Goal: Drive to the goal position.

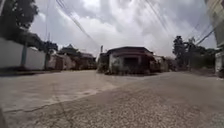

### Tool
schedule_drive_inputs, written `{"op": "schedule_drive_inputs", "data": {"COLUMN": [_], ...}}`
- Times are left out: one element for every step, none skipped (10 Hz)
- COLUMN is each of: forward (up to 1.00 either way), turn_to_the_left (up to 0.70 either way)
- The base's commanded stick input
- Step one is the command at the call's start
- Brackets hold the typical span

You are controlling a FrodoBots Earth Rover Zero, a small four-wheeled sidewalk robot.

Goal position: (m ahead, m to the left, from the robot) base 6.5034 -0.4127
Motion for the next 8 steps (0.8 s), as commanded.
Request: {"op": "schedule_drive_inputs", "data": {"forward": [0.50,0.50,0.50,0.50,0.50,0.50,0.50,0.50], "turn_to_the_left": [0.01,0.01,0.01,0.01,0.01,0.01,0.01,0.01]}}
